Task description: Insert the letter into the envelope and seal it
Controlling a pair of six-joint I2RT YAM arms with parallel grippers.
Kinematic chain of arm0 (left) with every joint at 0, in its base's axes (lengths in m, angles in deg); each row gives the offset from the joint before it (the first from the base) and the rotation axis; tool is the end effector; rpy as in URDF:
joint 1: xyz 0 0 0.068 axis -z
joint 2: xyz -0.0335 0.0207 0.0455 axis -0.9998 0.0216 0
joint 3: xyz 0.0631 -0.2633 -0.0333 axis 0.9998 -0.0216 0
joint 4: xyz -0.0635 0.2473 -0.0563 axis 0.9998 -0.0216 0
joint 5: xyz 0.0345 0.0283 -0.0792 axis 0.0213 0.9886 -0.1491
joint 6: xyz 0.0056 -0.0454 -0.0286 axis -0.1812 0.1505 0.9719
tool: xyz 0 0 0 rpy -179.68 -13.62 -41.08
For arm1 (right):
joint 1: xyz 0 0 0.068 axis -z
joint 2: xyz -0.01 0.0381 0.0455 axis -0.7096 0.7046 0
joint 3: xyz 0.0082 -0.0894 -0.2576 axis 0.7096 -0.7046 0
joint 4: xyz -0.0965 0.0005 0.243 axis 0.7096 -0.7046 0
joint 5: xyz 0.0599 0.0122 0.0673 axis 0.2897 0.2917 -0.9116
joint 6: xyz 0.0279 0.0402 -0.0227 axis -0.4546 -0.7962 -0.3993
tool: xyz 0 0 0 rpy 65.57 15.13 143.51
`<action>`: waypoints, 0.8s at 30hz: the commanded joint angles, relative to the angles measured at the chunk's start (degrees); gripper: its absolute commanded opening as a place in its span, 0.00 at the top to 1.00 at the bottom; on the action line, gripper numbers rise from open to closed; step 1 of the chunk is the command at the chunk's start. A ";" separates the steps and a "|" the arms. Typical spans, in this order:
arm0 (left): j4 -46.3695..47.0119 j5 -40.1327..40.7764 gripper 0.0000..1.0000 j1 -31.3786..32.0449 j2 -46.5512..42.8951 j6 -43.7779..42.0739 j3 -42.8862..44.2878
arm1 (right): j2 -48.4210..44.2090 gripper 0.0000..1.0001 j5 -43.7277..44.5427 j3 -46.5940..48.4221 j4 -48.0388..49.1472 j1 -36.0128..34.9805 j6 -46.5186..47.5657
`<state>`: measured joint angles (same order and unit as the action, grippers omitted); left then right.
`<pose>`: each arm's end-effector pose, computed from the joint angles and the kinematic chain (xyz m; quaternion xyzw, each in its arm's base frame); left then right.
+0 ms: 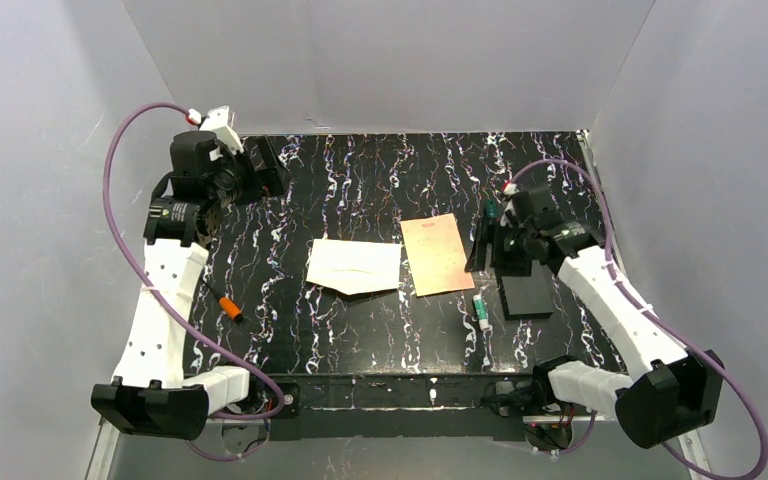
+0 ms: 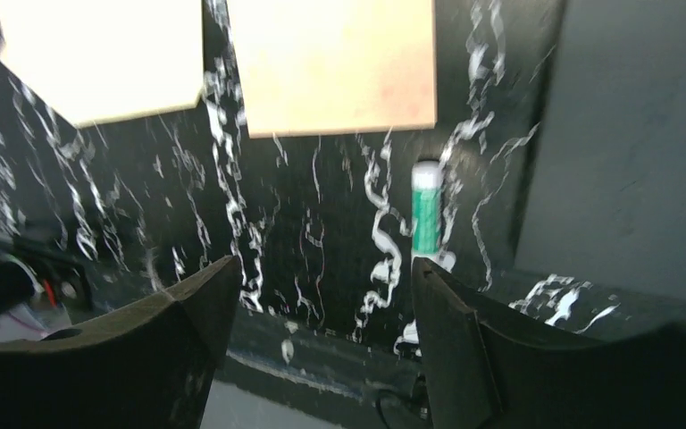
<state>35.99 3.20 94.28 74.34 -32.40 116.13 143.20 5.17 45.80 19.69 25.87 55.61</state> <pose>0.2387 -0.0276 0.4397 -0.0456 0.8209 -0.1629 0.5454 0.2120 0.0801 0.3023 0.0149 0.9470 0.1818 0.2644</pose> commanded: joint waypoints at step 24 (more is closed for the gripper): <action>16.56 -18.15 0.16 4.83 -3.62 25.09 -26.66 | 22.66 0.25 22.59 1.50 15.69 -14.61 -6.22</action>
<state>47.16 -6.33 94.96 70.30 -15.27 94.67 160.71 26.22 42.39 30.23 8.82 47.13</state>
